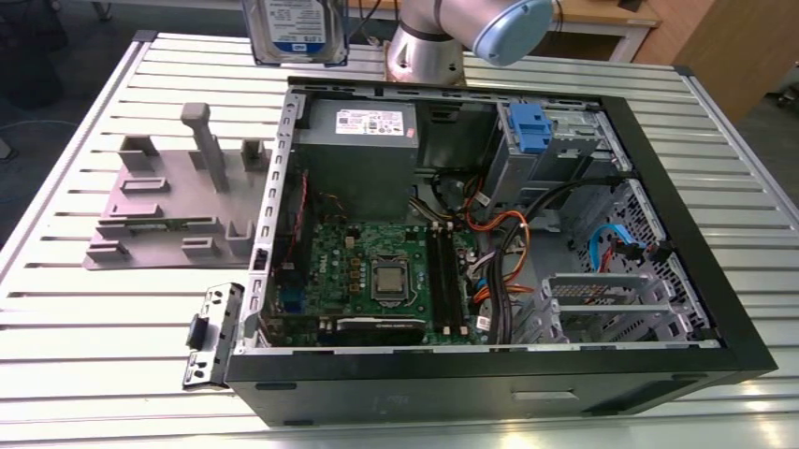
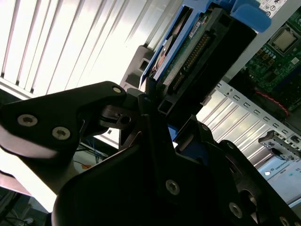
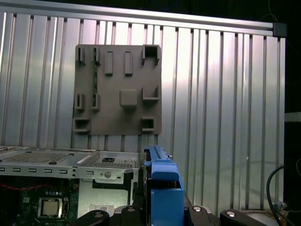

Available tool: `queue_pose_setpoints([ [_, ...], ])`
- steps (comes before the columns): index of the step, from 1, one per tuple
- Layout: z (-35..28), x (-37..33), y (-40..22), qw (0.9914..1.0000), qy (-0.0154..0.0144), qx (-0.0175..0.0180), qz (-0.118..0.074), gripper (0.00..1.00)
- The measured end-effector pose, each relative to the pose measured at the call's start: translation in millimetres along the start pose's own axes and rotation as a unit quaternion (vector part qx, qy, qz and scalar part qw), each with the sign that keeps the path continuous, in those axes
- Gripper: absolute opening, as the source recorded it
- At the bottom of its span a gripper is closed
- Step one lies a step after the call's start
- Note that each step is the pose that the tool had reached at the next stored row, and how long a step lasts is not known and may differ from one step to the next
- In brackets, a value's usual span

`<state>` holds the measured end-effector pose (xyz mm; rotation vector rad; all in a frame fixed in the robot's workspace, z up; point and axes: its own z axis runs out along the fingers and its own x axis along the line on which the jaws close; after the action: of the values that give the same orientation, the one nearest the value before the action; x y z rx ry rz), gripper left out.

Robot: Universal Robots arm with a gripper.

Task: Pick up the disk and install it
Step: 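Pick up the disk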

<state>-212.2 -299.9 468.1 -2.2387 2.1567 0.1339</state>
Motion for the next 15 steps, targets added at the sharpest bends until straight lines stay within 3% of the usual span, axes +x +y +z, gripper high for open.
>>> queue_pose_setpoints([
  [15,-0.1,0.1,-3.7,1.0,0.0,0.0,0.0,0.36],
])
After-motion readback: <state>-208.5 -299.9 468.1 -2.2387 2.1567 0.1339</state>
